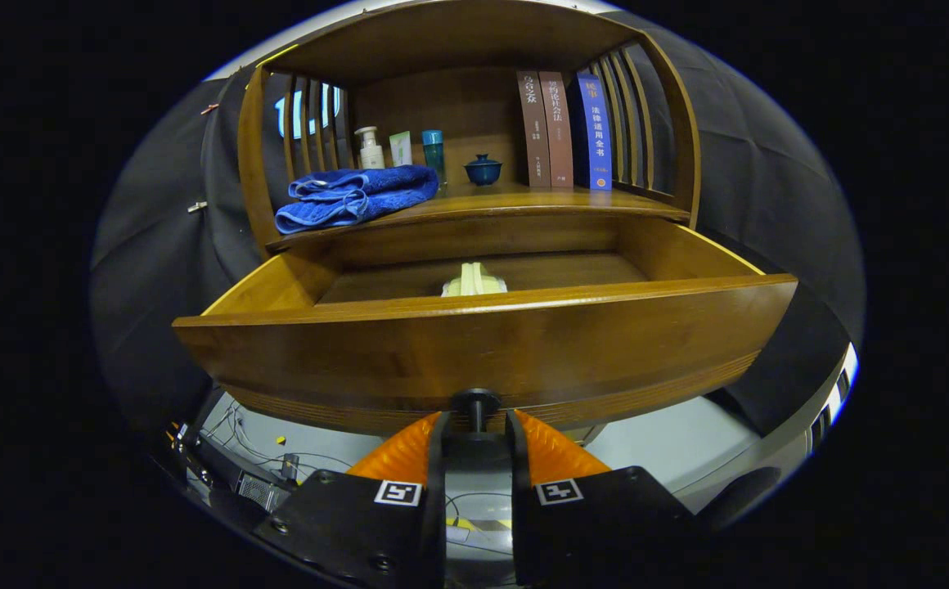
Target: Pull open the drawer, take out the items inside it, and place them on the countertop above the cabinet.
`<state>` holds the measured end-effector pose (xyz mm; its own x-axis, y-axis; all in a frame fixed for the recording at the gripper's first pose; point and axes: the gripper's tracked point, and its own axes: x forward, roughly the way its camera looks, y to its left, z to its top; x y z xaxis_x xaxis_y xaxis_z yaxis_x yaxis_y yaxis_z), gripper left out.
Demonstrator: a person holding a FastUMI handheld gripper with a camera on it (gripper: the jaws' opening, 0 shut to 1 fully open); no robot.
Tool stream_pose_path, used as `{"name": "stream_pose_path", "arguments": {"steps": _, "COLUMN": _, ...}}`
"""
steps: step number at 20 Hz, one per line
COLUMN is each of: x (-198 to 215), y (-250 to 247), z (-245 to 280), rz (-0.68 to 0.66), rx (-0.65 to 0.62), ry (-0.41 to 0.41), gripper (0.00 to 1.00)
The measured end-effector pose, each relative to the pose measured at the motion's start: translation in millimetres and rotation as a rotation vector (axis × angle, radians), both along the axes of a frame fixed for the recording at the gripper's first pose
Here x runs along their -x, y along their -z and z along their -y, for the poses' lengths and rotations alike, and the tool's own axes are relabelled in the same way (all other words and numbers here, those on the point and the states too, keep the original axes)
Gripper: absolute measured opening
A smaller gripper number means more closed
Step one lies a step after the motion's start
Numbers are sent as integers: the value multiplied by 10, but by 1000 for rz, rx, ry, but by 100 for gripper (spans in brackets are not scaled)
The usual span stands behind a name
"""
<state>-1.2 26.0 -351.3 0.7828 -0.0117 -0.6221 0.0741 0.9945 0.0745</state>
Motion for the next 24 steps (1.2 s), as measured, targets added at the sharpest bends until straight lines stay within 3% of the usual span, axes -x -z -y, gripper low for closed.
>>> {"name": "stream_pose_path", "arguments": {"steps": 6, "x": 172, "y": 35, "z": 16, "rz": -5, "rx": 0, "ry": -1, "gripper": 37}}
{"name": "stream_pose_path", "arguments": {"steps": 8, "x": 228, "y": 32, "z": 24, "rz": -24, "rx": -6, "ry": 3, "gripper": 44}}
{"name": "stream_pose_path", "arguments": {"steps": 13, "x": 361, "y": -619, "z": 14, "rz": 71, "rx": -8, "ry": 3, "gripper": 100}}
{"name": "stream_pose_path", "arguments": {"steps": 19, "x": -294, "y": -1421, "z": -97, "rz": 143, "rx": -73, "ry": -36, "gripper": 99}}
{"name": "stream_pose_path", "arguments": {"steps": 24, "x": -1068, "y": -1272, "z": -101, "rz": 6, "rx": -44, "ry": -61, "gripper": 99}}
